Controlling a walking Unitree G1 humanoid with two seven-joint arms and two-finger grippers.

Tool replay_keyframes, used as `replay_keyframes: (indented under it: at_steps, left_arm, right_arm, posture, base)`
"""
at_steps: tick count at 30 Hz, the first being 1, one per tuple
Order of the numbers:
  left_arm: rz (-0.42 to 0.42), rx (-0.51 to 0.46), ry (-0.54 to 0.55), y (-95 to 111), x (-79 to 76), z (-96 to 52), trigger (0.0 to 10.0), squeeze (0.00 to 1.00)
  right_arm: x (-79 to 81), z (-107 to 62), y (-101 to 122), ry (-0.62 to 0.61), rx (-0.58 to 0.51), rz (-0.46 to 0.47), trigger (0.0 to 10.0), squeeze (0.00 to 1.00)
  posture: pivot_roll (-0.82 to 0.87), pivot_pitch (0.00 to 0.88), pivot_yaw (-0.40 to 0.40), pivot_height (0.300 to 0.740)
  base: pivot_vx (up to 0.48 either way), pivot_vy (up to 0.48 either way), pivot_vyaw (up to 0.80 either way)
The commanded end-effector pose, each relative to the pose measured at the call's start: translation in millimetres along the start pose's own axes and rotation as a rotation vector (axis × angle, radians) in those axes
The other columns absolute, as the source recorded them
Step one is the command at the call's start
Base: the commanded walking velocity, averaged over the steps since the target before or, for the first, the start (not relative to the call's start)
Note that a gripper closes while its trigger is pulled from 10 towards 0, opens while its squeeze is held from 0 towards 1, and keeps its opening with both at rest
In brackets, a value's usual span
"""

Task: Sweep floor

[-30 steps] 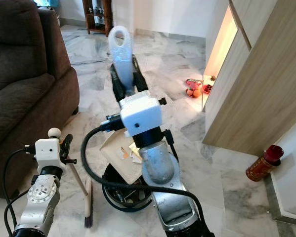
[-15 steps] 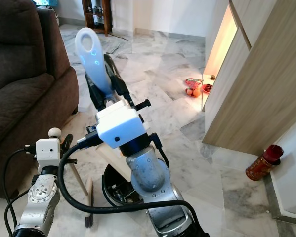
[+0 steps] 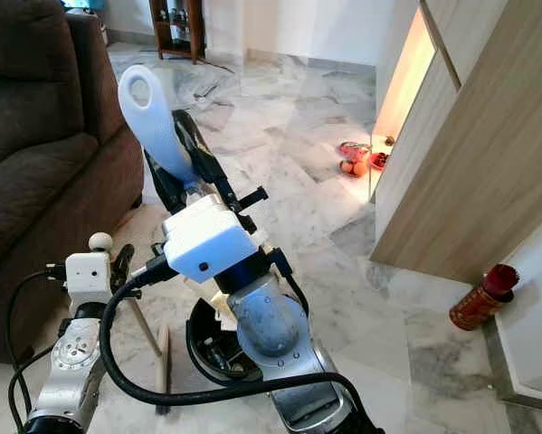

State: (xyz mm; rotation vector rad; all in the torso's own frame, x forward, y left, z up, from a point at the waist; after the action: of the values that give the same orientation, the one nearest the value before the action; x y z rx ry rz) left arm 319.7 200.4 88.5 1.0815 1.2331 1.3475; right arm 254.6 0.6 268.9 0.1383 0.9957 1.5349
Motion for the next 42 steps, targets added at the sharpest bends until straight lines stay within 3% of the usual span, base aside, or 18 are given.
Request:
replay_keyframes:
  at_steps: [1, 13, 16, 25, 31, 34, 38, 42]
  left_arm:
    - [0.006, -0.041, -0.026, 8.5, -5.7, 3.7, 10.0, 0.00]
    - [0.006, -0.040, -0.027, 8.0, -6.4, 3.5, 10.0, 0.00]
    - [0.005, -0.038, -0.025, 7.3, -6.3, 3.1, 10.0, 0.00]
    - [0.001, -0.038, -0.021, 7.3, -6.0, 4.4, 10.0, 0.00]
    - [0.000, -0.039, -0.018, 7.3, -6.1, 4.6, 10.0, 0.00]
    - [-0.005, -0.038, -0.019, 7.5, -6.5, 4.5, 10.0, 0.00]
    - [-0.008, -0.036, -0.022, 7.2, -7.1, 4.4, 10.0, 0.00]
    - [-0.011, -0.034, -0.026, 6.9, -7.8, 4.0, 10.0, 0.00]
  right_arm:
    - [-7.1, 2.7, 20.9, -0.018, -0.104, -0.034, 10.0, 0.00]
    - [-11.7, 2.6, 16.0, -0.035, -0.087, -0.082, 10.0, 0.00]
    - [-18.5, 3.5, 9.1, -0.068, -0.056, -0.137, 10.0, 0.00]
    - [-66.5, 12.2, -17.9, -0.232, 0.041, -0.292, 10.0, 0.00]
    - [-91.3, 6.9, -43.8, -0.332, 0.157, -0.370, 10.0, 0.00]
    - [-107.5, -4.8, -77.6, -0.382, 0.290, -0.397, 10.0, 0.00]
    - [-118.6, -16.0, -101.8, -0.432, 0.394, -0.364, 10.0, 0.00]
    - [-125.9, -29.2, -126.0, -0.436, 0.486, -0.397, 10.0, 0.00]
  posture:
    - [0.06, 0.062, -0.037, 0.740]
    - [0.06, 0.058, -0.040, 0.740]
    - [0.06, 0.060, -0.041, 0.740]
    - [0.06, 0.058, -0.045, 0.740]
    - [0.05, 0.057, -0.048, 0.740]
    - [0.06, 0.057, -0.051, 0.740]
    - [0.06, 0.059, -0.053, 0.740]
    - [0.06, 0.062, -0.054, 0.740]
  base:
    - [0.000, 0.000, 0.00]
    - [0.000, 0.000, 0.00]
    - [0.000, 0.000, 0.00]
    - [0.000, 0.000, 0.00]
    - [0.000, 0.000, 0.00]
    - [0.000, 0.000, 0.00]
    - [0.000, 0.000, 0.00]
    - [0.000, 0.000, 0.00]
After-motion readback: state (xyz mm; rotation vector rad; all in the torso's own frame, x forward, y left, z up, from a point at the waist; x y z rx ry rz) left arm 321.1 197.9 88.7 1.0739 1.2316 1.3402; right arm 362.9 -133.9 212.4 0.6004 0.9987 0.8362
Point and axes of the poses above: a point about 5 cm out from each wrist's last joint towards the gripper, its own z axis pointing out of the wrist towards the gripper, its own y axis along the axis of the wrist's last joint, x = y × z, the point moved 3 cm from there along z, pointing out of the wrist towards the gripper, and after that the axes turned 6 degrees about -z, right-handed, at the moved point
